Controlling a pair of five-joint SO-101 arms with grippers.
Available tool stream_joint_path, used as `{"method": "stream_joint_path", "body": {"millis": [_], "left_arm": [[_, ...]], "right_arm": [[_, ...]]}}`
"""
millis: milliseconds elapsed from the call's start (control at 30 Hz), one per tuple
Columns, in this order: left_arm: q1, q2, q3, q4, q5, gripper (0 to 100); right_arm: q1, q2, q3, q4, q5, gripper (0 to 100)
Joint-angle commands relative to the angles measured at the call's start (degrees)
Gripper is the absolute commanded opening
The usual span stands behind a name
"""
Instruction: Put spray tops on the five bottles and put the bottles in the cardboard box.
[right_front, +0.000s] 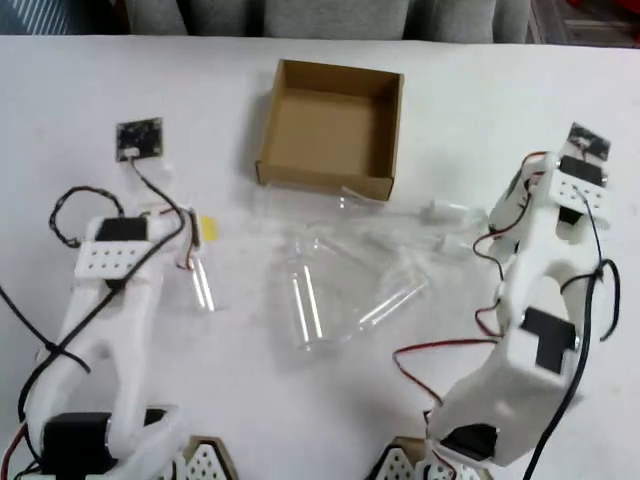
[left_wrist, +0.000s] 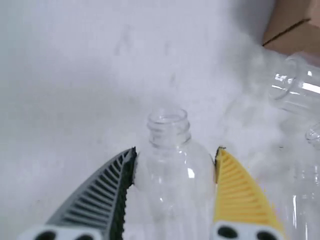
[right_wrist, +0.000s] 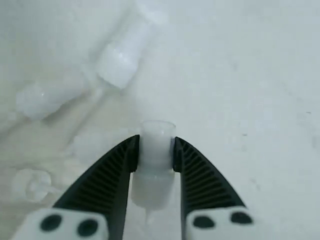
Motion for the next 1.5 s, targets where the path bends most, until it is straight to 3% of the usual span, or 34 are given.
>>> {"method": "stream_joint_path", "body": {"millis": [0, 167, 333, 467, 600, 733, 867, 967, 1167, 1267, 1467], "left_arm": [[3.38, -2.95, 0.7, -4.75, -0.62, 12], [8.22, -7.96, -0.7, -5.1, -0.53, 12], [16.92, -21.58, 1.41, -5.27, -0.53, 12], [26.51, -33.01, 3.34, -5.54, -0.53, 12], [34.59, -41.89, 4.84, -5.45, -0.62, 12], [37.05, -49.01, 12.4, -11.25, -0.62, 12], [37.05, -55.78, 25.67, -25.23, -0.62, 12], [37.05, -60.0, 33.58, -31.56, -0.62, 12], [37.14, -67.47, 40.62, -31.91, -0.62, 12], [37.14, -71.87, 43.6, -31.91, -1.58, 12], [37.58, -78.81, 48.62, -28.75, -10.02, 12]], "right_arm": [[1.71, -10.86, -0.79, 5.32, 0.09, 1.7], [4.35, -25.98, -0.62, 10.51, 0.53, 1.7], [4.97, -40.04, -0.35, 14.64, 14.15, 1.7], [4.79, -48.92, -0.35, 14.55, 14.59, 2.1], [4.62, -56.13, -0.35, 7.08, 15.12, 2.1], [3.91, -61.58, -0.35, -4.35, 15.12, 2.1], [-1.54, -64.4, -0.26, -10.95, 14.59, 2.1], [-9.45, -65.63, -0.26, -13.14, 14.15, 1.7], [-21.85, -67.74, -0.26, -17.19, 2.46, 2.1], [-28.18, -67.74, -0.26, -19.82, 1.93, 2.1], [-37.85, -67.74, -0.26, -23.6, 1.58, 2.1]]}}
